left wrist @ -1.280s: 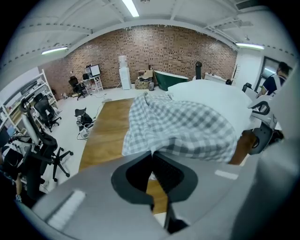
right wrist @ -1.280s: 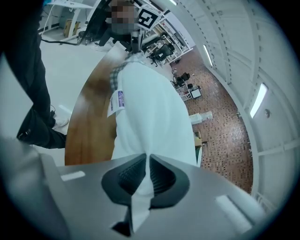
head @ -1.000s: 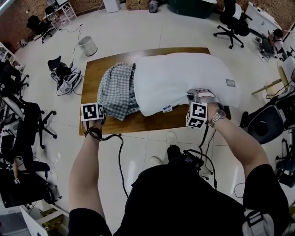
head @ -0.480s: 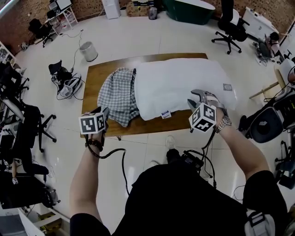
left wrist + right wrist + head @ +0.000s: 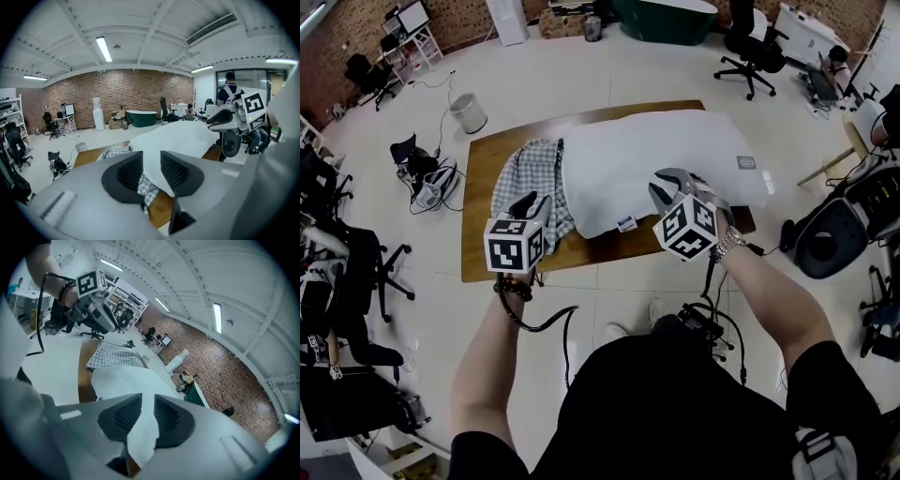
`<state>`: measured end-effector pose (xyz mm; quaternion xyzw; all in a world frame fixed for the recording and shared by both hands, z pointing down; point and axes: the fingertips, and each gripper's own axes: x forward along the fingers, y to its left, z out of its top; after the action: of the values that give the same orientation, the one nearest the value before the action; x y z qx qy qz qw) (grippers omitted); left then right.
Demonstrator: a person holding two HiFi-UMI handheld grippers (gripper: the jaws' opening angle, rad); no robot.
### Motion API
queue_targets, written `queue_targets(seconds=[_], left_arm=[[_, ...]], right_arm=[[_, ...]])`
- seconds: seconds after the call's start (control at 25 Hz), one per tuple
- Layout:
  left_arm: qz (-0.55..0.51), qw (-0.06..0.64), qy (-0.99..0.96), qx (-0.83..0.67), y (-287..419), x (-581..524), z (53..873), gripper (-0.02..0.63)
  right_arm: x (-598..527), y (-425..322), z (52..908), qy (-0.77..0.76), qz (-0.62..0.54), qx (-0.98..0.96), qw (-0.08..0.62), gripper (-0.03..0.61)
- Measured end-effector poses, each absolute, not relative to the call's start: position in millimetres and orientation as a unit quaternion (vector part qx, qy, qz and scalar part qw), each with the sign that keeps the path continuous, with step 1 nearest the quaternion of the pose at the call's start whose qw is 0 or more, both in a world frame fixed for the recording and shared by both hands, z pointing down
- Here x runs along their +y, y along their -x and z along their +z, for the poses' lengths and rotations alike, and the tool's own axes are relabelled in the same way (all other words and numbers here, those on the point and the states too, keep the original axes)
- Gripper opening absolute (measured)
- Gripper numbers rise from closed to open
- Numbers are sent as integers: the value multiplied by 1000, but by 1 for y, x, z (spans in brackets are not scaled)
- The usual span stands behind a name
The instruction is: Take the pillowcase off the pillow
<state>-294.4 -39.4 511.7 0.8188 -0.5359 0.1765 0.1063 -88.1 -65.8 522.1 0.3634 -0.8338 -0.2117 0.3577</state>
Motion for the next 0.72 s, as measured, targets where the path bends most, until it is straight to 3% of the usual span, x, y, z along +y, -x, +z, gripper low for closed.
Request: queue_targets(seconds=[0.44, 0.72], left_arm=[[188, 35, -832, -521, 198, -12, 490, 7], [189, 8, -830, -525, 118, 19, 476, 5]], right_arm=[[-23, 88, 493, -383, -197, -858, 278, 3], [12, 50, 474, -375, -186, -877, 237, 2]])
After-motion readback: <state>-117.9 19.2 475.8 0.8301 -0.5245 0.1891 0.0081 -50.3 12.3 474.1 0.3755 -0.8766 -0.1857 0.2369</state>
